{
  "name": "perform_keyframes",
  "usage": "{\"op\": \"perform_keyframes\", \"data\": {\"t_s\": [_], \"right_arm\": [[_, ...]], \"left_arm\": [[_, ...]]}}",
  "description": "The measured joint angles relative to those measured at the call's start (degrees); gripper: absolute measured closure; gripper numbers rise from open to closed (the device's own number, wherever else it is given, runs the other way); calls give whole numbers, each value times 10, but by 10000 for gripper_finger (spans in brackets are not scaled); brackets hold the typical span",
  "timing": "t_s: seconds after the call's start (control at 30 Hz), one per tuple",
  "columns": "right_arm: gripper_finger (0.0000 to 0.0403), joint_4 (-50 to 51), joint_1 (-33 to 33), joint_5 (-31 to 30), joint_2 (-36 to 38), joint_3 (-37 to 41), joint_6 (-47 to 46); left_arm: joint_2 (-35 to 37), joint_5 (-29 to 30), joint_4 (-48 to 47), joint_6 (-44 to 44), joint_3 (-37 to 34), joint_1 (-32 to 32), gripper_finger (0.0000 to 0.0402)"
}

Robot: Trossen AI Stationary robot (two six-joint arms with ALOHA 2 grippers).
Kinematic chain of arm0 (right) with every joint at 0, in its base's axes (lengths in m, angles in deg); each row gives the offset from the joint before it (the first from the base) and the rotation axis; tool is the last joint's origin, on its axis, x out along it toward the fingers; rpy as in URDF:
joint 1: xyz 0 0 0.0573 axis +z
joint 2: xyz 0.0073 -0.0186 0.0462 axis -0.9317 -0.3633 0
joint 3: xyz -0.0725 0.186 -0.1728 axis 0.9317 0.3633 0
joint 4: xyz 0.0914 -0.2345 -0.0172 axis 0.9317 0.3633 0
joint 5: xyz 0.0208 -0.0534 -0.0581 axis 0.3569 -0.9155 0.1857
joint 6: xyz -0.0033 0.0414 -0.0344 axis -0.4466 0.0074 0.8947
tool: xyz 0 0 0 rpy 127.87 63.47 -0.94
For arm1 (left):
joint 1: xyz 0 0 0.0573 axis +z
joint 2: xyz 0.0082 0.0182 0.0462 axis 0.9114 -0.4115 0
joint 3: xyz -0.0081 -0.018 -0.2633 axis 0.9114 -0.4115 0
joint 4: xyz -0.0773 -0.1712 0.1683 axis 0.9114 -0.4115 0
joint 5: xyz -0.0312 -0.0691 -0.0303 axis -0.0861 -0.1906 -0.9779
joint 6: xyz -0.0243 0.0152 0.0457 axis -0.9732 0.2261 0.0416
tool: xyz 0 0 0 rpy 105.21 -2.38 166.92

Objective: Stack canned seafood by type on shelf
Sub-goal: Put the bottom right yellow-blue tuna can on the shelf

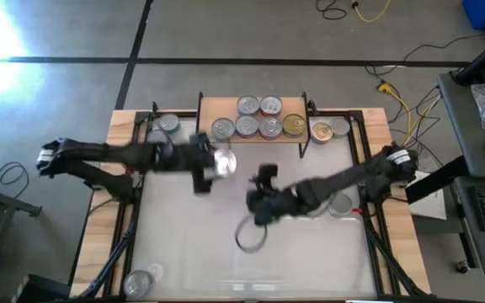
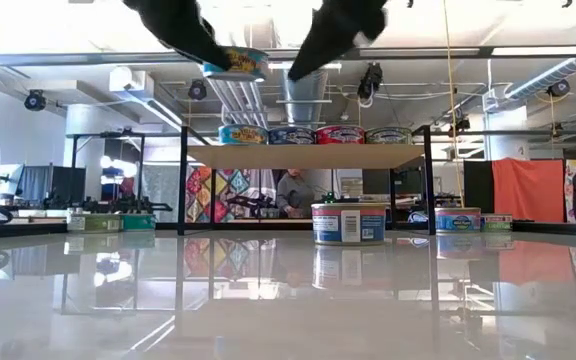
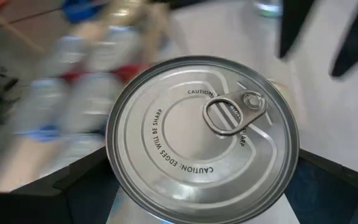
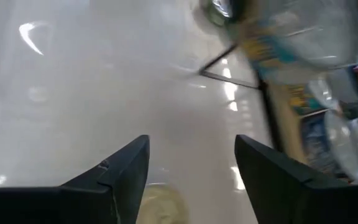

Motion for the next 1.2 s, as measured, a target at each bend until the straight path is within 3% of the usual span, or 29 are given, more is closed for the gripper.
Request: {"op": "perform_keyframes", "data": {"t_s": [0.23,0.4,0.47,0.6,0.87,1.03,1.2], "right_arm": [[202,-138,-130,52,3,-6,118],[223,-243,-206,102,2,-25,160],[235,-255,-238,152,-3,-40,163],[268,-245,-298,250,-20,-74,141],[351,-229,-367,329,-77,-171,167],[389,-222,-395,349,-132,-226,182],[390,-164,-418,349,-197,-300,215]], "left_arm": [[2,-188,-25,95,57,241,36],[-47,-272,-62,142,120,334,36],[-75,-293,-90,157,152,359,36],[-133,-295,-137,199,207,390,36],[-215,-294,-159,225,283,438,35],[-246,-295,-164,232,285,444,35],[-271,-294,-151,233,285,445,32]]}}
